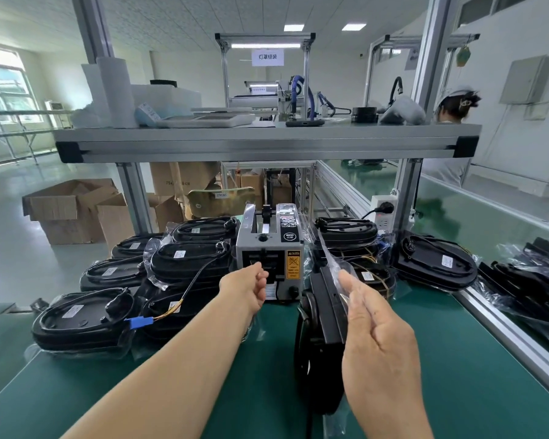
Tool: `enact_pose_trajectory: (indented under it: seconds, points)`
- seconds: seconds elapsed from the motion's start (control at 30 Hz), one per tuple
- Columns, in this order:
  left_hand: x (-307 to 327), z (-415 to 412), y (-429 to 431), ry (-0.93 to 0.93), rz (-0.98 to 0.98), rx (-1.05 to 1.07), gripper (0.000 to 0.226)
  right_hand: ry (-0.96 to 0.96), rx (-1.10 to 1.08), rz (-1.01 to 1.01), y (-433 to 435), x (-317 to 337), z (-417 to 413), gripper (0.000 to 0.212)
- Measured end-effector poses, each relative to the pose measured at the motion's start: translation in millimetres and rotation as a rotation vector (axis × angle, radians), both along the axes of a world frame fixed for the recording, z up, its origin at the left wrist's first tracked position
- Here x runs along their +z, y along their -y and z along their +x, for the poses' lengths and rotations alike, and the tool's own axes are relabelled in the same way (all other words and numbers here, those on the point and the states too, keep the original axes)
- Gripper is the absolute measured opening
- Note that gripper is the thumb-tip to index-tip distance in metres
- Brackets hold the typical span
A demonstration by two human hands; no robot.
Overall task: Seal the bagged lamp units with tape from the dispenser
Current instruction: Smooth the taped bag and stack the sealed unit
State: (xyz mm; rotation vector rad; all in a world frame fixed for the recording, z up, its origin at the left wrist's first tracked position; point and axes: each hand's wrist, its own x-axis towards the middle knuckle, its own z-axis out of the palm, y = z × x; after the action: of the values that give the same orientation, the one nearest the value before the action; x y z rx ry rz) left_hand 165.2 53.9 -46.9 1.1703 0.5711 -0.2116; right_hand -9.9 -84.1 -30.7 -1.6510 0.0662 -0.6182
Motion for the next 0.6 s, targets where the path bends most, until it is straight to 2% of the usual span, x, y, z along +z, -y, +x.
enact_pose_trajectory:
  seconds: [0.13,0.2,0.27,0.37,0.43,0.5,0.6]
  points:
    - [-3.1,14.6,5.3,-0.018,-0.074,0.035,0.026,0.001,-0.008,0.006,2.2,-0.4,1.4,0.034]
    - [-2.8,20.0,7.3,-0.019,-0.156,0.142,0.034,0.004,-0.005,0.003,2.1,-0.4,0.7,0.034]
    - [-1.7,24.2,11.4,-0.028,-0.206,0.254,0.029,0.013,-0.008,0.001,1.9,-0.5,0.4,0.035]
    - [-4.8,19.9,22.0,0.073,-0.098,0.269,0.021,0.024,-0.025,-0.005,3.4,-1.3,0.4,0.035]
    - [-4.9,10.7,21.1,0.089,-0.093,0.344,0.020,0.032,-0.021,-0.004,4.7,-1.6,-0.2,0.036]
    - [1.9,-2.6,15.9,0.183,-0.075,0.243,0.019,0.041,-0.010,0.008,5.3,-1.6,-1.2,0.036]
    - [17.8,-40.8,3.2,0.401,-0.090,-0.117,0.012,0.077,-0.003,0.036,3.5,-1.7,-3.1,0.036]
